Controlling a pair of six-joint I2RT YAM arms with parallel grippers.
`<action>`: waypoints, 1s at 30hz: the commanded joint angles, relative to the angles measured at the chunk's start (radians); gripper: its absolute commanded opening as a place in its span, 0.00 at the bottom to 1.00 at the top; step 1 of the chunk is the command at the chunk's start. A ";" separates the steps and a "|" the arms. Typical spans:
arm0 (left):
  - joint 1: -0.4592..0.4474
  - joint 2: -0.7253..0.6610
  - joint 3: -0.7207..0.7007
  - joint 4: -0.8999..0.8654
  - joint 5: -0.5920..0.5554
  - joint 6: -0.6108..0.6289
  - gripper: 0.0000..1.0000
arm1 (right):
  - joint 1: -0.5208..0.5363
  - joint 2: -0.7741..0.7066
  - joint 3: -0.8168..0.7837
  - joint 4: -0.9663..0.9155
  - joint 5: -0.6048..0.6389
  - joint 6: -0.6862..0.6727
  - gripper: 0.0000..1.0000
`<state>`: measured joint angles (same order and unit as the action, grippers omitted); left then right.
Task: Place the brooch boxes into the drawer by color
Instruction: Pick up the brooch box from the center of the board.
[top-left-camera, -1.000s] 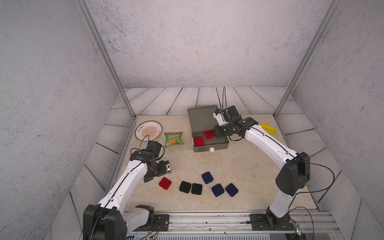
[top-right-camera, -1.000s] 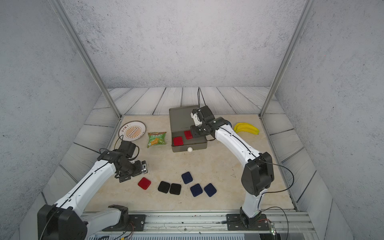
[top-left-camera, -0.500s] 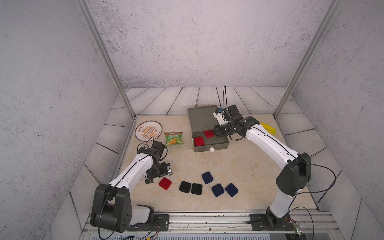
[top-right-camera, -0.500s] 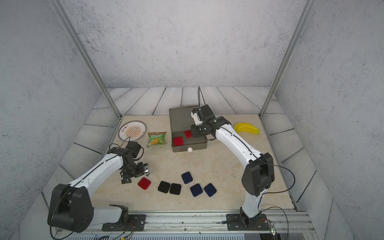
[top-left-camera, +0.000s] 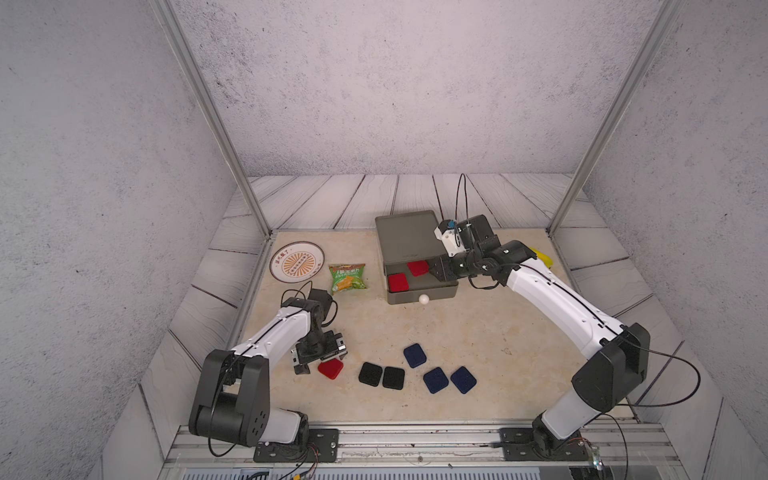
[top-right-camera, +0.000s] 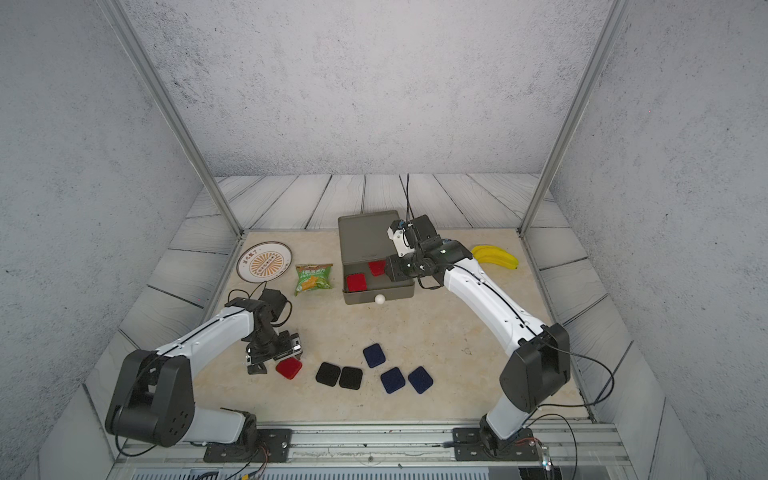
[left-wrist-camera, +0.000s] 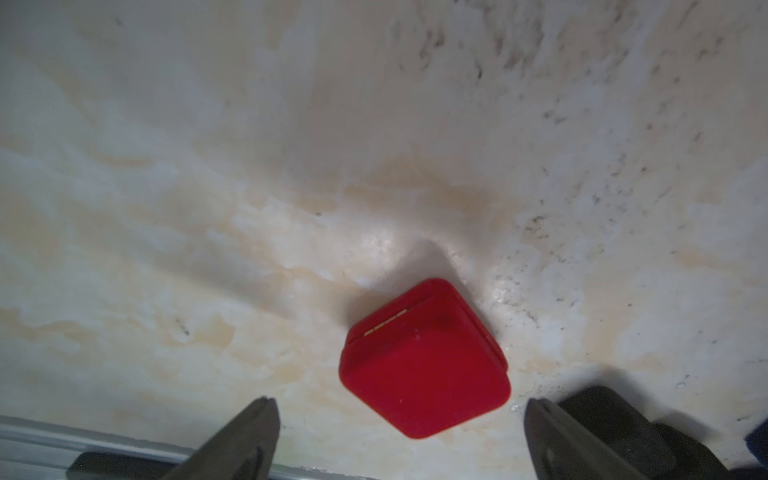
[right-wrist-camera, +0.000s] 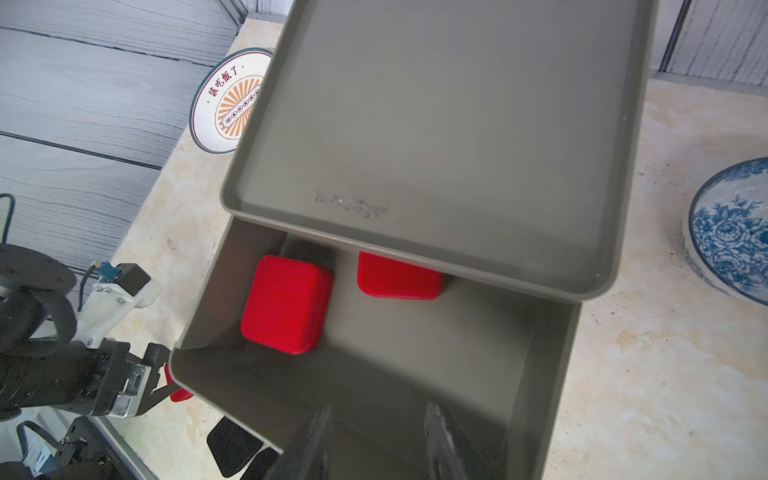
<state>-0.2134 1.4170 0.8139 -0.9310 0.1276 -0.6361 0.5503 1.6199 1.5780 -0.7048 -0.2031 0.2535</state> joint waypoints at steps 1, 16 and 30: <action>0.006 0.025 -0.025 0.055 0.017 -0.019 0.98 | -0.004 -0.028 -0.025 0.018 -0.012 -0.016 0.46; 0.005 0.088 -0.068 0.140 0.058 -0.022 0.63 | -0.003 -0.072 -0.071 -0.003 0.017 -0.036 0.50; -0.004 -0.007 -0.005 0.075 0.058 0.012 0.50 | -0.003 -0.115 -0.081 -0.013 -0.045 -0.023 0.51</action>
<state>-0.2161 1.4532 0.7639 -0.8097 0.1822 -0.6468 0.5503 1.5482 1.5074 -0.7063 -0.2108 0.2310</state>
